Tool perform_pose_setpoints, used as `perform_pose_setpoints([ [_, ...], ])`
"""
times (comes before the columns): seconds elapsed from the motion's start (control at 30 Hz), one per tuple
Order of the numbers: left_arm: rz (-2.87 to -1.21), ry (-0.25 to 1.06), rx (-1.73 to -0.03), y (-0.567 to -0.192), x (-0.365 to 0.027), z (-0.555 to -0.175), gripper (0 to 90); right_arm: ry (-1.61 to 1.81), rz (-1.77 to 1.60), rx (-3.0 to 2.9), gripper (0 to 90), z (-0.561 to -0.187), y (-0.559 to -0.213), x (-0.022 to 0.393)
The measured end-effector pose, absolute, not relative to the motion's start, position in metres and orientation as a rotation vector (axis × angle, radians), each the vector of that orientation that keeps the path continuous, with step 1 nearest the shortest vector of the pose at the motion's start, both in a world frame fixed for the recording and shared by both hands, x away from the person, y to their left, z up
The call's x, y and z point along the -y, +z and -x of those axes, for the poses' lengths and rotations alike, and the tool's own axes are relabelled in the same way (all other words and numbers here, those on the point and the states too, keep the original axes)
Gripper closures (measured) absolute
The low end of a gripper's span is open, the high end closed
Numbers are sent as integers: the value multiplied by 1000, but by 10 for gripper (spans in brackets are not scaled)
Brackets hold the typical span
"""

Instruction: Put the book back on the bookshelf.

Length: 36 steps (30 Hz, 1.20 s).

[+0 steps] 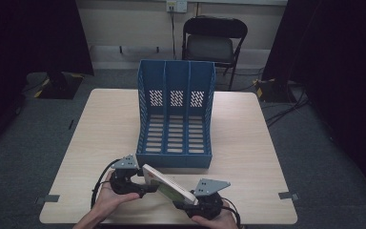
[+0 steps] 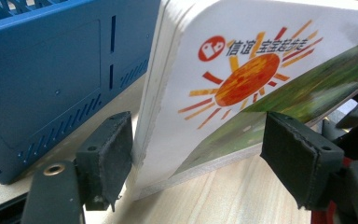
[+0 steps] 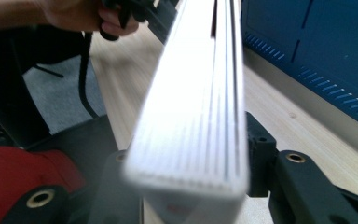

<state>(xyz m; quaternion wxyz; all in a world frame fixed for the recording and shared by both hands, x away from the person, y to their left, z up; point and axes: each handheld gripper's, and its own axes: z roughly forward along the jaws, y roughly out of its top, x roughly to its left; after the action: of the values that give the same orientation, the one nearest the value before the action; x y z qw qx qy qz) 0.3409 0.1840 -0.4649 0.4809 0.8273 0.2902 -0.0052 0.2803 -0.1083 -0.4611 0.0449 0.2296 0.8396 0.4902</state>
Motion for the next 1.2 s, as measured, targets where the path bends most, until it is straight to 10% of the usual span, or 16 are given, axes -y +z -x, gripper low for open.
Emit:
perform_pose_setpoints([
  [1.2,-2077,-1,-771,-464,-186,-337,257,1467,-729,-2558,763,-293,-470,107],
])
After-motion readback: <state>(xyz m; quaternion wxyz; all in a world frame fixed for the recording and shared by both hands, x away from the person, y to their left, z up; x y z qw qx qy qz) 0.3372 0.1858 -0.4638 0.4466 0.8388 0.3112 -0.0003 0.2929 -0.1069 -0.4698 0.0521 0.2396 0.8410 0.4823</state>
